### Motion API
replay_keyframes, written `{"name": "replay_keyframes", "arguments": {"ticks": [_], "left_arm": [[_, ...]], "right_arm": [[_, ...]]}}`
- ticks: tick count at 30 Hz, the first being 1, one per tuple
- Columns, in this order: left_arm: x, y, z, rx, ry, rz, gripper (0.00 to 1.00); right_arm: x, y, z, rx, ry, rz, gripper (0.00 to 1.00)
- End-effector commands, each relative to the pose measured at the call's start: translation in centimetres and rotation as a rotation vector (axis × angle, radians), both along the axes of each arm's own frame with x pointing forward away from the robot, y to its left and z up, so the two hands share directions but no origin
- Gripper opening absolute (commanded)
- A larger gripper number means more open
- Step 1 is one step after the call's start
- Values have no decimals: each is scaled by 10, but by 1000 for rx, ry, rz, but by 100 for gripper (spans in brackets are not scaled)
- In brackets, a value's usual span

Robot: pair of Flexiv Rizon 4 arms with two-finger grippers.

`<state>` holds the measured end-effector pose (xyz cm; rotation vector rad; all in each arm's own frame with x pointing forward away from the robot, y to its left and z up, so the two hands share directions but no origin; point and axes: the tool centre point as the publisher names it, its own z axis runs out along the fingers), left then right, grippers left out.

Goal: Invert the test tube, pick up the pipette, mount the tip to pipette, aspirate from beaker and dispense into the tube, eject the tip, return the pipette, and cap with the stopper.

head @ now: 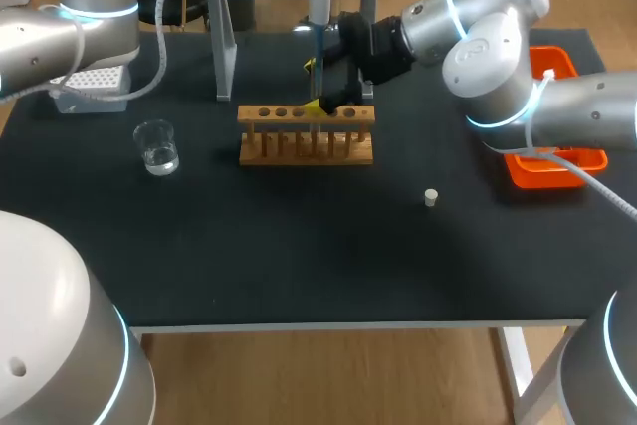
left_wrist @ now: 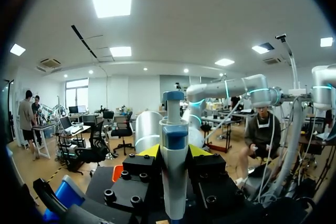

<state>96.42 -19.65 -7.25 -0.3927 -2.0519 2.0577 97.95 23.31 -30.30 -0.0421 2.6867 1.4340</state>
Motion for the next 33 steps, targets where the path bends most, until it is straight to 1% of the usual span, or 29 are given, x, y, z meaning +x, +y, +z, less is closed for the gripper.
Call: {"name": "replay_keyframes", "arguments": {"ticks": [1,9,11,12,13,15,17,19,22,27,33], "left_arm": [[3,1,0,-1,0,-7,0],[3,1,0,-1,0,-7,0],[3,1,0,-1,0,-7,0],[3,1,0,-1,0,-7,0],[3,1,0,-1,0,-7,0],[3,1,0,-1,0,-7,0],[3,1,0,-1,0,-7,0],[3,1,0,-1,0,-7,0],[3,1,0,-1,0,-7,0],[3,1,0,-1,0,-7,0],[3,1,0,-1,0,-7,0]], "right_arm": [[-9,-24,13,25,-9,-4,100],[-11,-58,28,76,-24,-41,100],[-11,-65,34,98,-21,-42,100],[-10,-69,37,91,-32,-49,100],[-9,-73,41,103,-32,-60,100],[-6,-81,50,141,-7,-72,100],[-5,-89,58,134,-30,-96,100],[-4,-96,70,160,-27,-102,100],[-5,-103,87,174,-48,-111,100],[-13,-114,127,218,-88,-97,100],[-23,-118,173,265,-112,-88,100]]}}
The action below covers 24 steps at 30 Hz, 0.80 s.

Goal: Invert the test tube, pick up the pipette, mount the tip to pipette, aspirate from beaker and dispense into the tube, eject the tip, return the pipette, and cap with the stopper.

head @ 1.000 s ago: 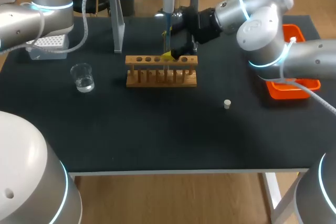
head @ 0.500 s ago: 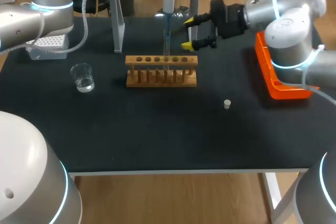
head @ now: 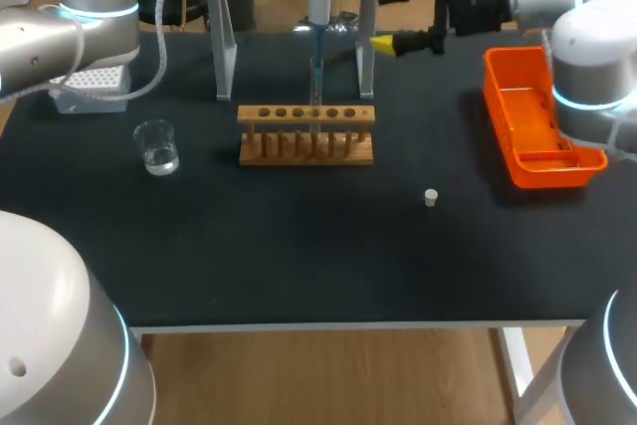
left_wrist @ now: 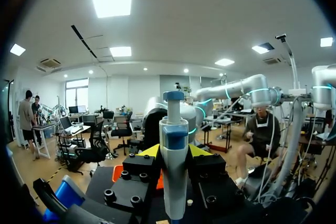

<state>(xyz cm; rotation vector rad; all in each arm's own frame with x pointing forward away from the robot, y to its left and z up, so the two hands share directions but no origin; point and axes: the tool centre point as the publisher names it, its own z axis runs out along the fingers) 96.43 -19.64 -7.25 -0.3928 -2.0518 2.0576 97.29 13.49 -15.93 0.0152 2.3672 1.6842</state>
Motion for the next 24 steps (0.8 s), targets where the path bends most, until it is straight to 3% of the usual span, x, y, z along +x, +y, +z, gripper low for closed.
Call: {"name": "replay_keyframes", "arguments": {"ticks": [1,9,18,21,23,24], "left_arm": [[2,1,0,-1,0,-7,0],[2,1,0,-1,0,-7,0],[2,1,0,-1,0,-7,0],[2,1,0,-1,0,-7,0],[2,1,0,-1,0,-7,0],[2,1,0,-1,0,-7,0]], "right_arm": [[-18,-20,37,16,-9,3,100],[-20,-16,95,91,-25,-1,100],[-13,1,137,141,-32,4,95],[-12,7,147,170,-15,23,82],[-11,12,153,186,1,28,65],[-10,15,155,195,13,35,48]]}}
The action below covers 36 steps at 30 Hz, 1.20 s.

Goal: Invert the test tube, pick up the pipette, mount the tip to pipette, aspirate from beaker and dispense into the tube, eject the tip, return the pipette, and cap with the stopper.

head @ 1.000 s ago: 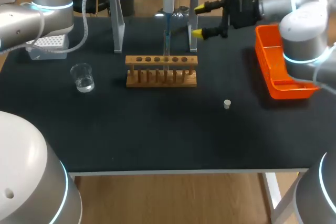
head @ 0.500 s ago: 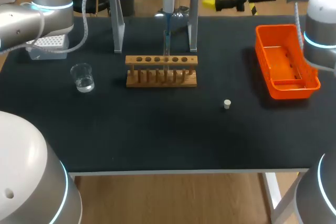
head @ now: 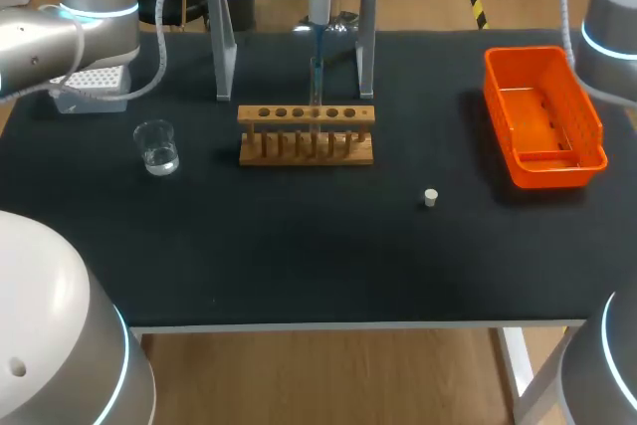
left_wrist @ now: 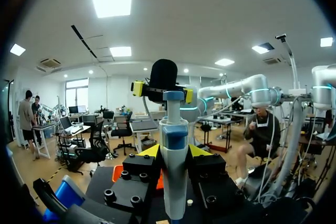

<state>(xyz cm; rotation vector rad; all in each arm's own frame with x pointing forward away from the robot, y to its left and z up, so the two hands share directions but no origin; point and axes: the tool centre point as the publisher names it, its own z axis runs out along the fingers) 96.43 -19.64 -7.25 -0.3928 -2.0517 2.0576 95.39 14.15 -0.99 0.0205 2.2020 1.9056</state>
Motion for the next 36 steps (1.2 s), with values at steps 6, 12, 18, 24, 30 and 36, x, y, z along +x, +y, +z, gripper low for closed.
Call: {"name": "replay_keyframes", "arguments": {"ticks": [6,12,18,24,30,36], "left_arm": [[2,1,0,-1,0,-7,0],[2,1,0,-1,0,-7,0],[2,1,0,-1,0,-7,0],[2,1,0,-1,0,-7,0],[2,1,0,-1,0,-7,0],[2,1,0,-1,0,-7,0]], "right_arm": [[11,22,16,31,47,41,22],[12,40,20,45,65,61,0],[11,55,24,75,89,75,0],[11,64,24,96,106,81,0],[11,71,22,112,123,87,0],[7,80,21,111,125,103,0]]}}
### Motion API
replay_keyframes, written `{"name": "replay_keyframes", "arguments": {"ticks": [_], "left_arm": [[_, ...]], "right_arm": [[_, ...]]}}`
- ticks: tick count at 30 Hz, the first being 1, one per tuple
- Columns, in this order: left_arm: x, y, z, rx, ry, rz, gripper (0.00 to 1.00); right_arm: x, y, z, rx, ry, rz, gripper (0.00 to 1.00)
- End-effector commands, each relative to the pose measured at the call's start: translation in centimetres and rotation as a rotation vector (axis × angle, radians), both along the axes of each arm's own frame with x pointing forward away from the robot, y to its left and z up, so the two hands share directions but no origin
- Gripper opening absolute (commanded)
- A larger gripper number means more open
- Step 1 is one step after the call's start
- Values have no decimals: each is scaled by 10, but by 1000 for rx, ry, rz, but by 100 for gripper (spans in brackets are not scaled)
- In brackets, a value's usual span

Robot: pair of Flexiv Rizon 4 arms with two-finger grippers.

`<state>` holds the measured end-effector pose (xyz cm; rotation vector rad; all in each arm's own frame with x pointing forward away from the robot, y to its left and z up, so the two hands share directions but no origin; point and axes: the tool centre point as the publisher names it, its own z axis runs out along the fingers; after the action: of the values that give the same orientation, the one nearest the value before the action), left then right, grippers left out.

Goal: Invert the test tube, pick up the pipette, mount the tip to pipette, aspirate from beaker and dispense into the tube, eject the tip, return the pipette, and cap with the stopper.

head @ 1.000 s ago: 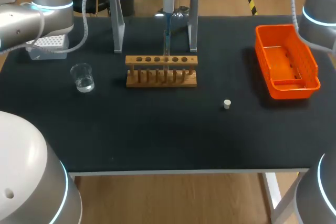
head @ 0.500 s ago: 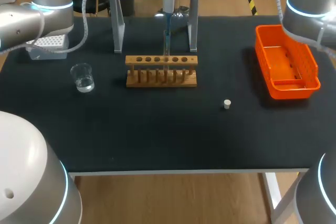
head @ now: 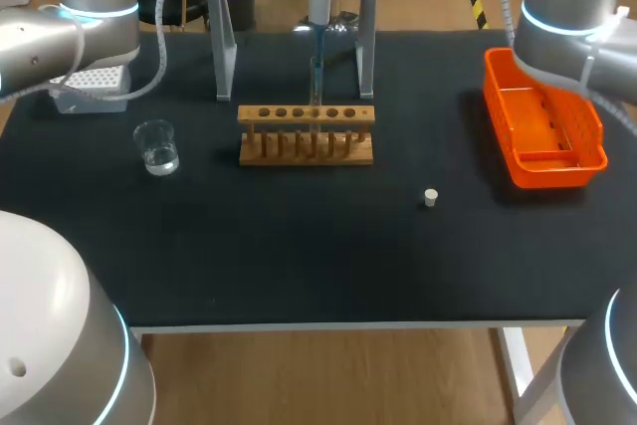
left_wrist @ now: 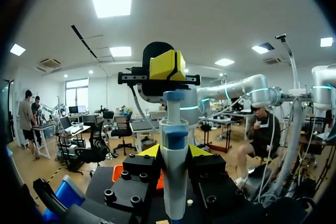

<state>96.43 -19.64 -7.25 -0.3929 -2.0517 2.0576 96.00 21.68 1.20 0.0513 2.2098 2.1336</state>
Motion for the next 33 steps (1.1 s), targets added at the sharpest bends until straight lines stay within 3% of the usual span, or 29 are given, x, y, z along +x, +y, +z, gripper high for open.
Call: {"name": "replay_keyframes", "arguments": {"ticks": [1,33], "left_arm": [[2,1,0,-1,0,-7,0],[2,1,0,-1,0,-7,0]], "right_arm": [[0,6,-1,-2,0,7,0],[-5,12,-23,-34,24,21,0]]}}
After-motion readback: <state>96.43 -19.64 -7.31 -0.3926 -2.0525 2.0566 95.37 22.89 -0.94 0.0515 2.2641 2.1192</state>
